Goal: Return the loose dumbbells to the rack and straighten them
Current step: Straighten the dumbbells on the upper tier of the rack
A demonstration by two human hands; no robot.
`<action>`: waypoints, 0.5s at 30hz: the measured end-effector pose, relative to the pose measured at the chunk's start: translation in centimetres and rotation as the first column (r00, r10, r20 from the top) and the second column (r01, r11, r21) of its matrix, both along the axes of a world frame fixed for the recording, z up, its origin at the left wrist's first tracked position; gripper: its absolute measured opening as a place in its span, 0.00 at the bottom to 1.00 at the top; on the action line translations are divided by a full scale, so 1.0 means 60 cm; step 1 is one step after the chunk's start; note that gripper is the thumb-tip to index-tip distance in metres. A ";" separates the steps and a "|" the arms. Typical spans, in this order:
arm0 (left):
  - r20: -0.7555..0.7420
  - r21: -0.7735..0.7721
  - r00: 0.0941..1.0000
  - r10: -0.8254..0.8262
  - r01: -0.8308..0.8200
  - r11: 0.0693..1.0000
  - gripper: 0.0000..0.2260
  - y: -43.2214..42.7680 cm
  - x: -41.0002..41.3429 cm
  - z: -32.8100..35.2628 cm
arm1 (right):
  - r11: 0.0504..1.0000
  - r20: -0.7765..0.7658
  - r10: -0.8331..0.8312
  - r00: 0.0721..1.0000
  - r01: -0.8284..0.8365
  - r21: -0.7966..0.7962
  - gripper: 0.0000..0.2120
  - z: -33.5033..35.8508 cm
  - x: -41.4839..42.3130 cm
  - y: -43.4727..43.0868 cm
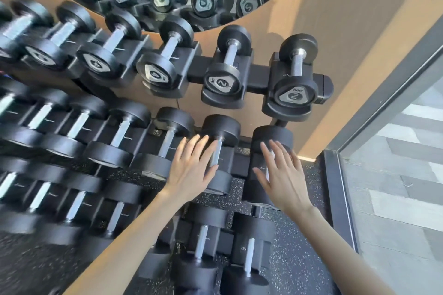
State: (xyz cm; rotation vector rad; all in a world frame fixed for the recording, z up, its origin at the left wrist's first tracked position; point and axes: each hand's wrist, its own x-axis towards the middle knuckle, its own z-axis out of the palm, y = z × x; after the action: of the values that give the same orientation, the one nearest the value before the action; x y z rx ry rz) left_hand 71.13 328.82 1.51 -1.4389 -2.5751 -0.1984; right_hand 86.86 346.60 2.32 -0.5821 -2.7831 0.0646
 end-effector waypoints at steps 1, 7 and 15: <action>0.003 0.003 1.000 0.001 -0.001 1.000 0.24 -0.002 -0.005 0.000 | 1.000 0.000 0.004 1.000 -0.004 -0.004 0.27 -0.001 -0.005 -0.003; 0.057 0.044 0.998 -0.009 0.007 0.999 0.25 0.009 -0.084 0.000 | 0.999 -0.003 -0.005 1.000 0.005 -0.037 0.26 -0.004 -0.078 -0.004; 0.155 0.291 0.976 -0.153 0.103 0.951 0.23 0.124 -0.317 0.004 | 0.996 -0.101 0.048 0.994 -0.055 -0.076 0.23 0.046 -0.282 0.087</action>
State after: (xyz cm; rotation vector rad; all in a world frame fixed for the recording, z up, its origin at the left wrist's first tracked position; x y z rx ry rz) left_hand 52.11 336.29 1.75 -1.5383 -2.4553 -0.7121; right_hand 69.93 351.82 5.10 -0.5113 -2.7084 0.2092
